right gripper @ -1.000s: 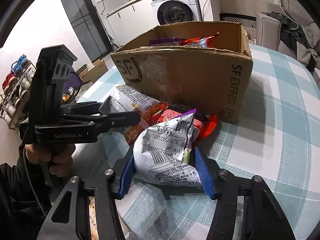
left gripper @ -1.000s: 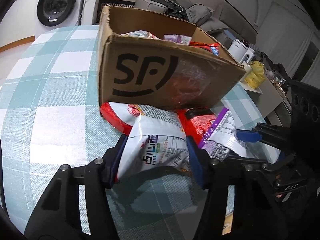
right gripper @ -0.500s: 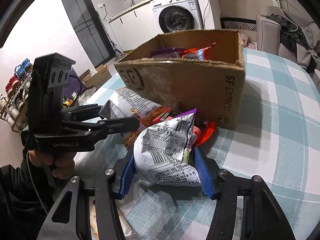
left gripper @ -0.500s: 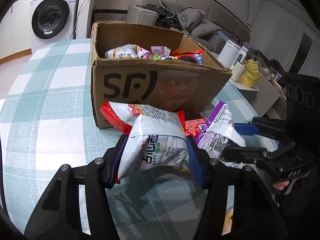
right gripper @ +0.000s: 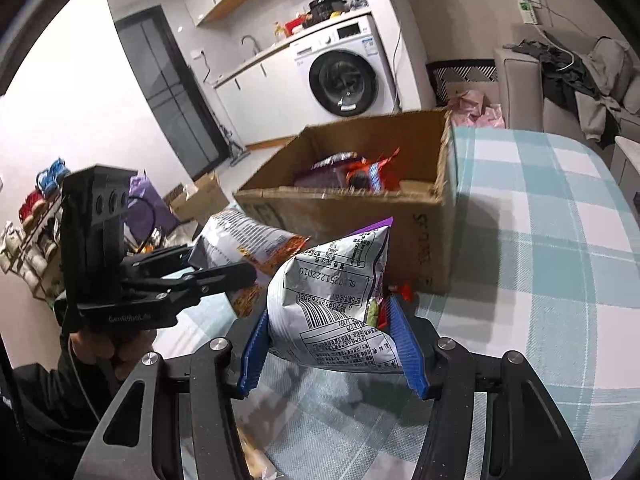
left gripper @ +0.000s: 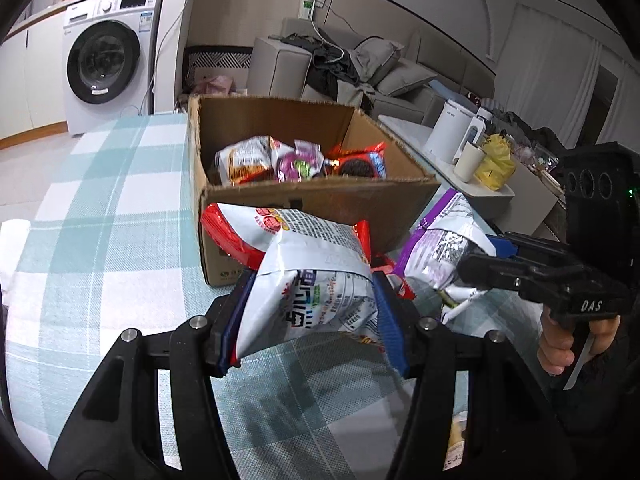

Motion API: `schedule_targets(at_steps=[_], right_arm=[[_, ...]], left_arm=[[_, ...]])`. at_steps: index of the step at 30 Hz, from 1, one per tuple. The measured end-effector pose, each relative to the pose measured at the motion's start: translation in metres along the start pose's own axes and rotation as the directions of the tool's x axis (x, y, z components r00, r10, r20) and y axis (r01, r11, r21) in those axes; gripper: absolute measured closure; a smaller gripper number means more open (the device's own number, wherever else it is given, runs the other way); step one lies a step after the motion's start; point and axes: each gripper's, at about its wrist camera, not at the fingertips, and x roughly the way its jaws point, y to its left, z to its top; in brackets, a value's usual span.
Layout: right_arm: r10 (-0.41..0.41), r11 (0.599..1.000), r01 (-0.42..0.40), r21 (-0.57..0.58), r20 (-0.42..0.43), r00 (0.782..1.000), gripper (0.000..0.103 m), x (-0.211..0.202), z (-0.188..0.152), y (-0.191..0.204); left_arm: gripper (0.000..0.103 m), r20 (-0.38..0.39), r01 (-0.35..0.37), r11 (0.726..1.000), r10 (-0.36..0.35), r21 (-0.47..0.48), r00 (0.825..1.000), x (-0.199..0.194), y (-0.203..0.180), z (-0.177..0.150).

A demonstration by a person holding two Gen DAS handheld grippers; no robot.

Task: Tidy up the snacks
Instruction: 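Lift and carry both bags over the box with left and right tools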

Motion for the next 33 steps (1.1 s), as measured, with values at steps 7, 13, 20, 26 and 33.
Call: schedule_targets(at_steps=[7, 13, 20, 26, 33], right_arm=[[-0.011, 0.999, 0.008, 0.038, 0.078, 0.997, 0.046, -0.016, 0.009, -0.004], [-0.013, 0.998, 0.005, 0.064, 0.123, 0.992, 0.046, -0.029, 0.012, -0.006], [-0.016, 0.997, 0.004, 0.075, 0.161, 0.987, 0.046, -0.037, 0.014, -0.002], [-0.04, 0.996, 0.021, 0.092, 0.204, 0.978, 0.046, -0.048, 0.021, -0.002], [-0.068, 0.994, 0.048, 0.094, 0.225, 0.972, 0.046, -0.057, 0.039, 0.001]], left_arm=[[0.049, 0.04, -0.004, 1.0, 0.004, 0.002, 0.999, -0.021, -0.007, 0.006], [0.049, 0.073, -0.013, 1.0, 0.013, -0.002, 0.997, -0.039, -0.012, 0.011], [0.049, 0.109, -0.031, 0.999, 0.032, -0.012, 0.994, -0.057, -0.01, 0.017], [0.049, 0.136, -0.062, 0.998, 0.065, -0.028, 0.989, -0.071, -0.005, 0.023], [0.049, 0.16, -0.085, 0.995, 0.091, -0.045, 0.983, -0.078, -0.004, 0.039]])
